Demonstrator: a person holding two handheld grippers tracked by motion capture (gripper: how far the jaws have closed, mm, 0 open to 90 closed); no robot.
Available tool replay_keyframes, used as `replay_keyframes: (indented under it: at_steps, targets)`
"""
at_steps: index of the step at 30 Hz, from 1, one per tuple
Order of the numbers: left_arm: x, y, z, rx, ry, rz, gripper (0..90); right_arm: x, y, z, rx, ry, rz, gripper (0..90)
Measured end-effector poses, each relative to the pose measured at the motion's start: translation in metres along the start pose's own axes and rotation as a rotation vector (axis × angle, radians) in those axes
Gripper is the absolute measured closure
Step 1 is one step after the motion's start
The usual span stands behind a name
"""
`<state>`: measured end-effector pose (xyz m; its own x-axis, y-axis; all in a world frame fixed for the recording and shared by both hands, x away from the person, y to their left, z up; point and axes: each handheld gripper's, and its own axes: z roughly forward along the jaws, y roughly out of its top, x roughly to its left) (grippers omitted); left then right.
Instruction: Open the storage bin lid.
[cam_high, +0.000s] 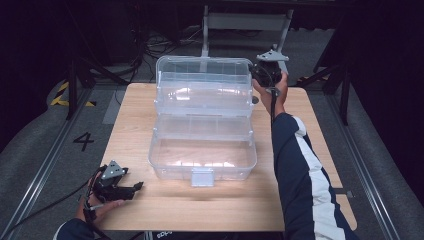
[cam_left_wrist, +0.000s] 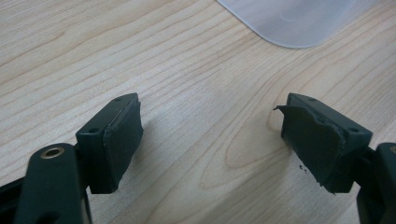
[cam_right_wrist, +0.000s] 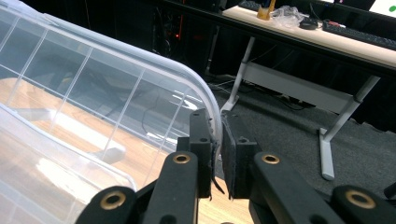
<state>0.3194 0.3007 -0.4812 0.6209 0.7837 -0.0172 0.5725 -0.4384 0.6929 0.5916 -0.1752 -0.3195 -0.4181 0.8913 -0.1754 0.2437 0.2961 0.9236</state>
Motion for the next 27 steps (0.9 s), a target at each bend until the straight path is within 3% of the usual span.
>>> replay_keyframes:
  at_steps: [9, 27]
  targets:
    - [0.0, 0.0, 0.0, 0.002, 0.0, 0.004, 21.0, -0.001, -0.006, 0.013, 0.025, -0.012, 0.005, 83.8]
    - [0.0, 0.0, -0.001, 0.004, 0.002, 0.006, 21.2, -0.006, -0.013, 0.031, 0.08, 0.012, 0.05, 83.3]
